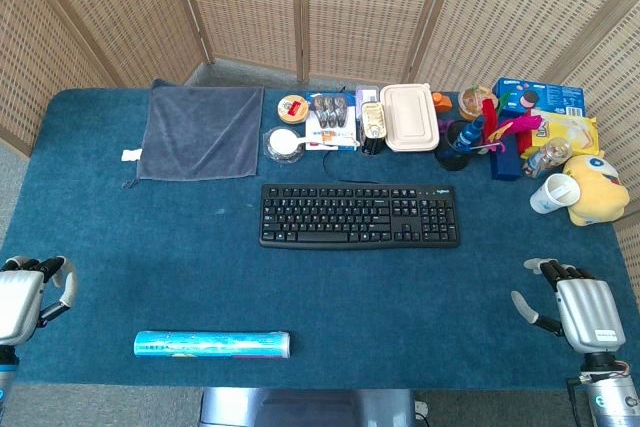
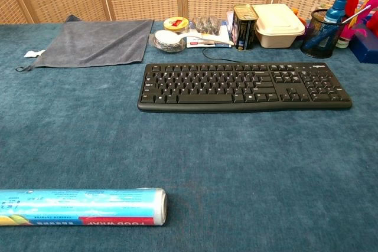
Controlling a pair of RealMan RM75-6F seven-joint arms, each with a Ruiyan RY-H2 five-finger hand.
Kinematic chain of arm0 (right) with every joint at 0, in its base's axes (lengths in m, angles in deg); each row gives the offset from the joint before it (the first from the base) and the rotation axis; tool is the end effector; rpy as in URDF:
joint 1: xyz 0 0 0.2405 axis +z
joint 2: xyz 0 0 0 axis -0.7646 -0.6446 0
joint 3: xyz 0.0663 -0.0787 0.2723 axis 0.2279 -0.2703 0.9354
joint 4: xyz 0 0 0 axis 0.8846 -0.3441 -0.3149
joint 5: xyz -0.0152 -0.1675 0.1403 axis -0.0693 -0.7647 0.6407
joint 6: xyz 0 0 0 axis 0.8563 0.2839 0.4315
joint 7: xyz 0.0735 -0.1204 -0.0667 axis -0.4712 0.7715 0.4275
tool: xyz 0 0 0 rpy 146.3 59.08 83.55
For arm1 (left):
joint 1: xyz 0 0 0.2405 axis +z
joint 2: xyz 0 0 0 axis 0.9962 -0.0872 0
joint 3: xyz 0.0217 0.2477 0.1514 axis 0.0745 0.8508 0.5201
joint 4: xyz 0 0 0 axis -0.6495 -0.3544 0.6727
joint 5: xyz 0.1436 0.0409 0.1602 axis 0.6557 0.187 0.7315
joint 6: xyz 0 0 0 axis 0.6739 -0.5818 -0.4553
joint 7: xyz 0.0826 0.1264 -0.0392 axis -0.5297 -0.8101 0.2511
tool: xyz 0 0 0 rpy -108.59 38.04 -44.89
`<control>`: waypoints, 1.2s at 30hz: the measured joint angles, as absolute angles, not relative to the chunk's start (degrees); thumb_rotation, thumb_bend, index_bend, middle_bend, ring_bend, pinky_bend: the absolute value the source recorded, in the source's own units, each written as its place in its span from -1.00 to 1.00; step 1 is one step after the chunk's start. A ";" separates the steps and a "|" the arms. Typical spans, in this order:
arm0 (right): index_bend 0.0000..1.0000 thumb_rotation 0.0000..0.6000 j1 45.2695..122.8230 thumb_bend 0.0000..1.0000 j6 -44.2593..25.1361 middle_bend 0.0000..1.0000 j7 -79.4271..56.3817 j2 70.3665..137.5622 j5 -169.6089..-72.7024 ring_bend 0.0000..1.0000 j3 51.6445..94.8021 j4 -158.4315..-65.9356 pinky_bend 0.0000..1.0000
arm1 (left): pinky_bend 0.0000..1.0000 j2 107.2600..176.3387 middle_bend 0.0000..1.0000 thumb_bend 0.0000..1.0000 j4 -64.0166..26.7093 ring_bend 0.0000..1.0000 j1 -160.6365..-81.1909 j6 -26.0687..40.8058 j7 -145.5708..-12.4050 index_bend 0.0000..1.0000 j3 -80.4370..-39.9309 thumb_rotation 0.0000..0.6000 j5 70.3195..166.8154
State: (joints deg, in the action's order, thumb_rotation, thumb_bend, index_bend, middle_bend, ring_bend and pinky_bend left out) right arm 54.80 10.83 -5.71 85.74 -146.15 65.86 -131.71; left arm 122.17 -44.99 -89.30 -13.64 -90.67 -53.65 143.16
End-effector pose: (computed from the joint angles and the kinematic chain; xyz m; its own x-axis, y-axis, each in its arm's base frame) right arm -0.3347 -0.1963 0.1542 0.4290 -0.0137 0.9032 -0.9026 -0.0458 0.4280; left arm -0.3263 0.1867 0.1570 0.4927 0.0301 0.8697 0.8701 -0.0076 -0.4927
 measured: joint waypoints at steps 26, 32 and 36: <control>-0.40 -1.00 64.60 -0.19 -4.22 0.55 -9.82 80.83 -144.25 0.76 68.36 -139.30 0.46 | -0.31 117.49 0.17 -0.08 -49.65 0.06 -91.77 -12.51 -92.31 -0.08 -56.07 -1.00 142.49; -0.36 -1.00 70.98 0.10 -14.46 0.84 -10.99 81.69 -141.59 1.00 69.76 -138.34 0.60 | -0.41 116.01 0.17 -0.08 -50.93 0.06 -93.04 -11.37 -93.47 -0.08 -57.38 -1.00 140.77; -0.36 -1.00 76.03 0.16 -21.72 0.87 -11.78 82.65 -139.10 1.00 70.54 -136.38 0.63 | -0.41 115.33 0.17 -0.08 -51.60 0.06 -93.71 -10.60 -94.33 -0.08 -57.85 -1.00 139.76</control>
